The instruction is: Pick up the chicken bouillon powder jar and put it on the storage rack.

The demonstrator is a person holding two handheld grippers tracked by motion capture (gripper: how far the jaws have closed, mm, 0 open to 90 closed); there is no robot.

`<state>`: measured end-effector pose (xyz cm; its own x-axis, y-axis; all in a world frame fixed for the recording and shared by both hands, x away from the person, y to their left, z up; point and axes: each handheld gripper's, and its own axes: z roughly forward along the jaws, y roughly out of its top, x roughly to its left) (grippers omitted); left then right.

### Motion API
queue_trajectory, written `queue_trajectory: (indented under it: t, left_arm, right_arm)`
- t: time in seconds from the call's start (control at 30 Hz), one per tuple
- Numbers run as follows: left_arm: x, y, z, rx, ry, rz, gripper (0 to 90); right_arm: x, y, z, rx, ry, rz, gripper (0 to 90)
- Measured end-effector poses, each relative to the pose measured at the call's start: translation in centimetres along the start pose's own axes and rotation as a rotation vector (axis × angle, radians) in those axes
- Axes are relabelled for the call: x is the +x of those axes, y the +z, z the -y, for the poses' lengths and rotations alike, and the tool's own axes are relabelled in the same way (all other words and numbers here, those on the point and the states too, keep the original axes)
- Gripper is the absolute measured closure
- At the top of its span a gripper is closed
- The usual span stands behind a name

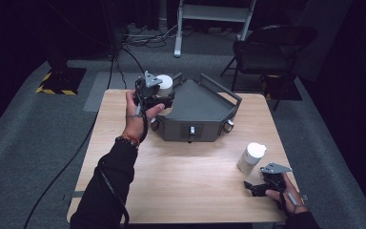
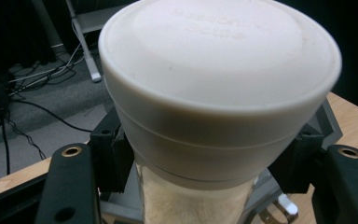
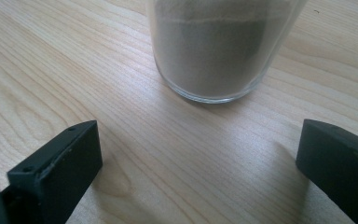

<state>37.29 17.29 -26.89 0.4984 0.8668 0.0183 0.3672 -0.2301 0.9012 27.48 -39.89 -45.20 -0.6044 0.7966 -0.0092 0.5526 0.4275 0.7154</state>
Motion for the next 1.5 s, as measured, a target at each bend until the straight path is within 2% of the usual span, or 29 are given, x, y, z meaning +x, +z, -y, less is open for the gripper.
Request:
queue_trajectory:
  t: [0.4, 0.9, 1.13, 1.5]
  left_arm:
    - [-0.6, 2.8, -1.4, 0.019, 0.009, -0.004, 33.4]
    - [-0.2, 5.2, -1.7, 0.042, 0.006, -0.02, 33.5]
    - [-0.2, 6.7, -2.1, 0.082, 0.019, -0.041, 33.5]
    - [-0.4, 7.9, -2.0, 0.107, 0.004, -0.029, 33.5]
  right_arm:
    - [0.0, 0.0, 0.0, 0.0, 0.0, -0.001, 0.0]
    - [0.0, 0.0, 0.0, -0.001, -0.001, 0.0, 0.0]
    - [0.0, 0.0, 0.0, -0.001, -0.001, 0.0, 0.0]
    - [0.0, 0.0, 0.0, -0.001, -0.001, 0.0, 0.0]
